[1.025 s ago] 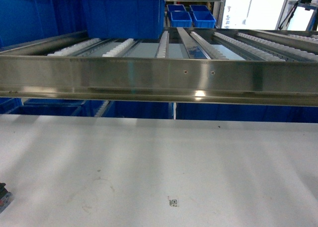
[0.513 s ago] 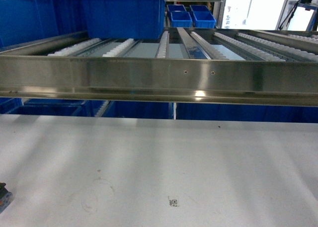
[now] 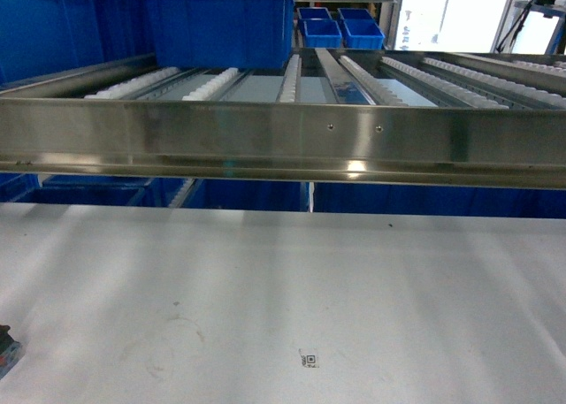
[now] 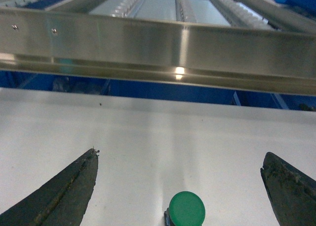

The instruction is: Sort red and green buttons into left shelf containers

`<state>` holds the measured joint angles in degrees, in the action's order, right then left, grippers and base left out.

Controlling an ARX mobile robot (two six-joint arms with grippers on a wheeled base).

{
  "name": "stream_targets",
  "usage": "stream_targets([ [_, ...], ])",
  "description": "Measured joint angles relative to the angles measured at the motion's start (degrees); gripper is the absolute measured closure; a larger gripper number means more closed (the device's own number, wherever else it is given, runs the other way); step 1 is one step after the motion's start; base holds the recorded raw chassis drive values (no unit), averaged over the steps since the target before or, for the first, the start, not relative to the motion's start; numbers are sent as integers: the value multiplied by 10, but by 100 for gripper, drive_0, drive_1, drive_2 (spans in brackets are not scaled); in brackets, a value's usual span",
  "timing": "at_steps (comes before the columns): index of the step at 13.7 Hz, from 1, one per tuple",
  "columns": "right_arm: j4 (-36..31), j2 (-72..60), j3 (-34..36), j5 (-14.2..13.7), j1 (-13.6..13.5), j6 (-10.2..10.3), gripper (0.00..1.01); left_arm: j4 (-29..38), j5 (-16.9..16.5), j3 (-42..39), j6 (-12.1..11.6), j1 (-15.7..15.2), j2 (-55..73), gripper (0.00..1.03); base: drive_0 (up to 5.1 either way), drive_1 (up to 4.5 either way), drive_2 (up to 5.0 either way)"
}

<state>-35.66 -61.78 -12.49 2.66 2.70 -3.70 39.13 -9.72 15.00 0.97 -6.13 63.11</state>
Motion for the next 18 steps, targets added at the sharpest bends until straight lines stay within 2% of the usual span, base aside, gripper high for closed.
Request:
stream_targets([
  [2,21,-88,-60,-1,0,-10,3,-17,4,37,-10,9,49,5,0,0,0],
  [5,61,-159,-134,1,9,-13,3,-43,20,70,-17,41,58,5,0,0,0],
  [7,82,-205,-160,9,20,-14,3,-61,28,73,-16,61,66,5,0,0,0],
  [8,101,-224,-167,22,24,-17,3,-63,30,75,-16,72,65,5,0,0,0],
  [10,122,-256,-177,43,39,-33,3,-66,31,77,-17,86,61,5,0,0,0],
  [13,151,-283,-194,76,67,-60,3,-68,33,77,-17,87,61,5,0,0,0],
  [14,164,-299,-197,98,75,-81,3,-68,33,77,-17,85,61,5,0,0,0],
  [18,176,-335,-201,112,82,-114,3,-68,33,77,-17,85,61,5,0,0,0],
])
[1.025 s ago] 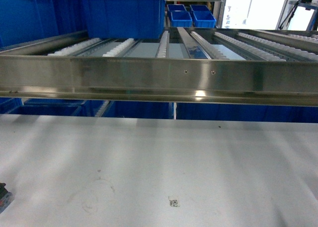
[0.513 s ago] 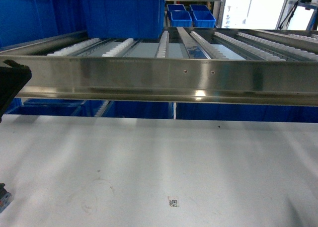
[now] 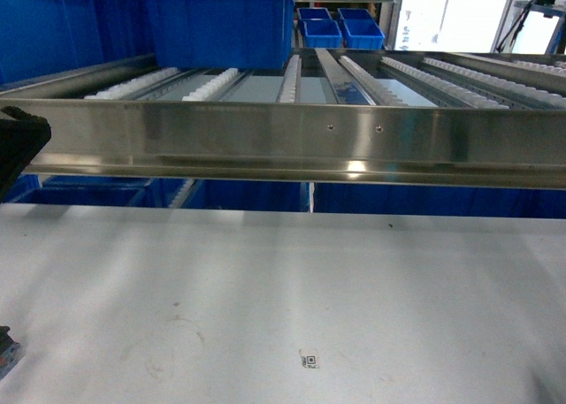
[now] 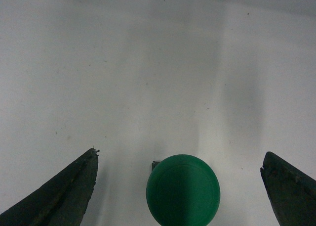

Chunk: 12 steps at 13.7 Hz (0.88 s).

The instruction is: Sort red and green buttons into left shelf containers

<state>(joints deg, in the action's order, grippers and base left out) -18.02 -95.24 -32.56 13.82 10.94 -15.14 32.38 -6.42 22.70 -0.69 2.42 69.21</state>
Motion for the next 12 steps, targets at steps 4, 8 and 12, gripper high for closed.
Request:
stream_targets([
  [4,-5,-41,-2,-1,9,-23,3,0,0,0,0,0,0,5,0,0,0],
  [8,-19,-77,-9,0,11,-30,3,0,0,0,0,0,0,5,0,0,0],
  [12,-43,-108,-23,2,11,-30,3,0,0,0,0,0,0,5,0,0,0],
])
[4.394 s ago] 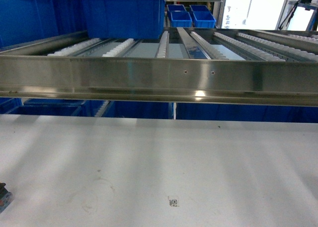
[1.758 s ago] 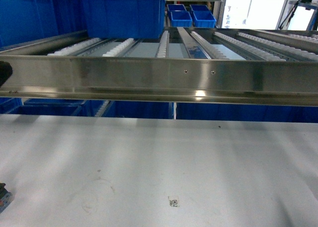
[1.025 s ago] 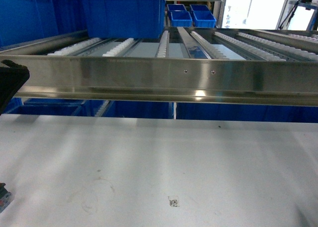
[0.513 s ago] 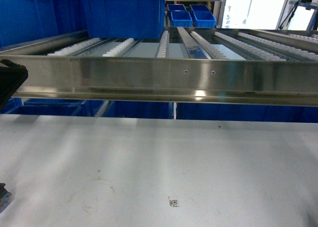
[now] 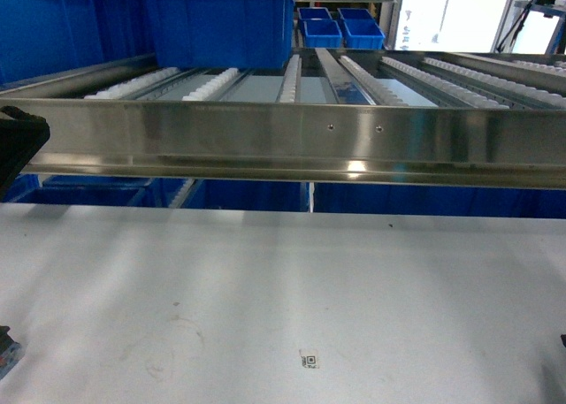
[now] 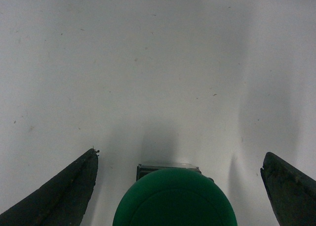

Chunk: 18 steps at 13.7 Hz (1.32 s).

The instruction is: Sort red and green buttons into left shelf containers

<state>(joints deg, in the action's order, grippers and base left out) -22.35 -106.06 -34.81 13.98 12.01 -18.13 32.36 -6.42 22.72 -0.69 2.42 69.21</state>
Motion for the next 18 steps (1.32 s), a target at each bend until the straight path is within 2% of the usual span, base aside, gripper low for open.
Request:
stream_targets([
  [6,-14,-26,-9,9,1,3,3,0,0,0,0,0,0,5,0,0,0],
  [7,-16,-29,-8,9,3,3,7,0,0,0,0,0,0,5,0,0,0],
  [8,-20,-30,-6,9,4,3,17,0,0,0,0,0,0,5,0,0,0],
  [10,-33,-33,0,11,3,7,63,0,0,0,0,0,0,5,0,0,0],
  [12,-57,-30,15,10,1,29,64,0,0,0,0,0,0,5,0,0,0],
  [15,-102,26,59,14,1,50,64,0,0,0,0,0,0,5,0,0,0],
  [16,-153,83,91,9,0,45,64,0,0,0,0,0,0,5,0,0,0],
  [18,-213,192,161,13,1,43,65,0,0,0,0,0,0,5,0,0,0],
])
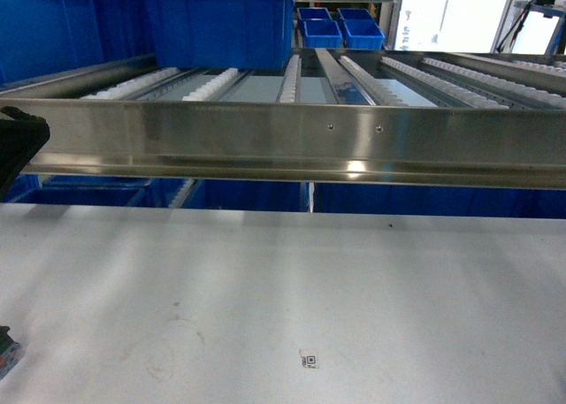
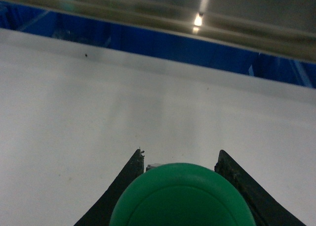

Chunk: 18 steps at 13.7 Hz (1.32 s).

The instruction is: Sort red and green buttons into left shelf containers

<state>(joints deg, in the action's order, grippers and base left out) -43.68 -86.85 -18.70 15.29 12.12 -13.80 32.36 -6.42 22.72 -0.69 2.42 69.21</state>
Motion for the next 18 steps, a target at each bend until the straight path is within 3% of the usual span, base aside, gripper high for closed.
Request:
stream_targets([
  [2,16,114,49,13,12,20,65,0,0,0,0,0,0,5,0,0,0],
  [4,76,253,91,19,14,46,65,0,0,0,0,0,0,5,0,0,0],
  [6,183,424,118,20,-7,65,65,0,0,0,0,0,0,5,0,0,0],
  [11,381,690,126,-35,-73,80,66,0,0,0,0,0,0,5,0,0,0],
  [13,407,720,132,-54,-80,80,66,0,0,0,0,0,0,5,0,0,0],
  [15,408,720,133,-54,-80,80,67,0,0,0,0,0,0,5,0,0,0],
  [18,408,720,133,-54,-80,80,67,22,64,-21,-9,-12,12,5,0,0,0],
])
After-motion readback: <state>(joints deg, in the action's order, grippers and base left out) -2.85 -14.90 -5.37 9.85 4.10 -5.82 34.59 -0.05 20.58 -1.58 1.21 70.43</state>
